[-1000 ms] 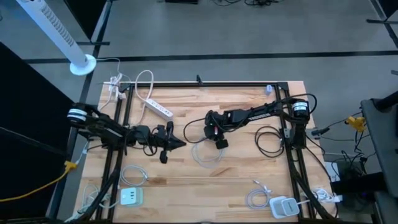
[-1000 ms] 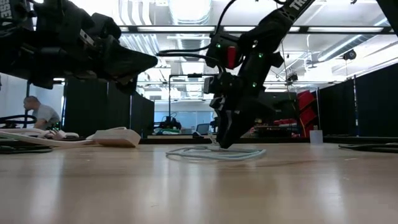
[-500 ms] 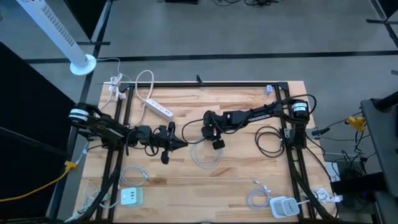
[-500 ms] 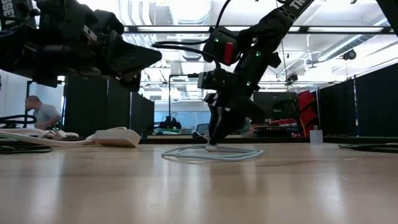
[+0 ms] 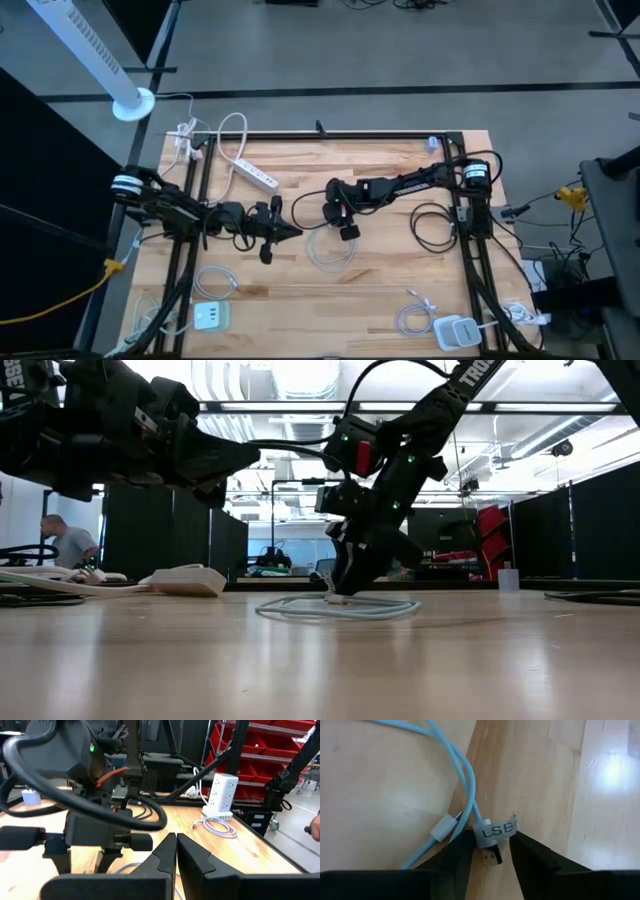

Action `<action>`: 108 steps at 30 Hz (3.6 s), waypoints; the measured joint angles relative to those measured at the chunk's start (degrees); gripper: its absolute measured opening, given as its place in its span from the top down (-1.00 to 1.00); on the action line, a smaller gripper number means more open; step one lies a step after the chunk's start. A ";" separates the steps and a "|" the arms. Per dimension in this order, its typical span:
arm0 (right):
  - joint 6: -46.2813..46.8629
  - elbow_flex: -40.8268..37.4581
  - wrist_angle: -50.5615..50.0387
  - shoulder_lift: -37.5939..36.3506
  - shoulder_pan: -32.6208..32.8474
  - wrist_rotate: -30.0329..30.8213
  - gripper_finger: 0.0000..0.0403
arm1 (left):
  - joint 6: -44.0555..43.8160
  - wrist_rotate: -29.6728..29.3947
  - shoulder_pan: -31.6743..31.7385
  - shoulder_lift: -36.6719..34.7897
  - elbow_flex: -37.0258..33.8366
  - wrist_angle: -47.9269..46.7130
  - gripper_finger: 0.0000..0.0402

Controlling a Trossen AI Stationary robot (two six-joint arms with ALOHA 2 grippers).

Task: Insert USB
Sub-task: Insert the blue charger cable into the top white outlet extension

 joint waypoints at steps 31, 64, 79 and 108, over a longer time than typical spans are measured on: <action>3.34 -0.51 -1.16 -18.16 18.46 30.58 0.93 | 17.76 -11.62 -1.78 0.15 5.90 -12.88 0.61; 10.50 -0.49 -0.76 -19.93 17.22 22.74 0.93 | 16.86 -10.62 -2.43 0.26 18.67 -27.18 0.27; 9.41 -0.49 -0.59 -19.93 17.19 23.33 0.93 | 17.13 -14.77 -2.38 -0.72 18.67 -28.86 0.98; 10.05 -9.76 20.02 -22.11 8.92 16.18 0.24 | -16.03 -31.58 7.85 -29.87 21.19 -89.48 0.99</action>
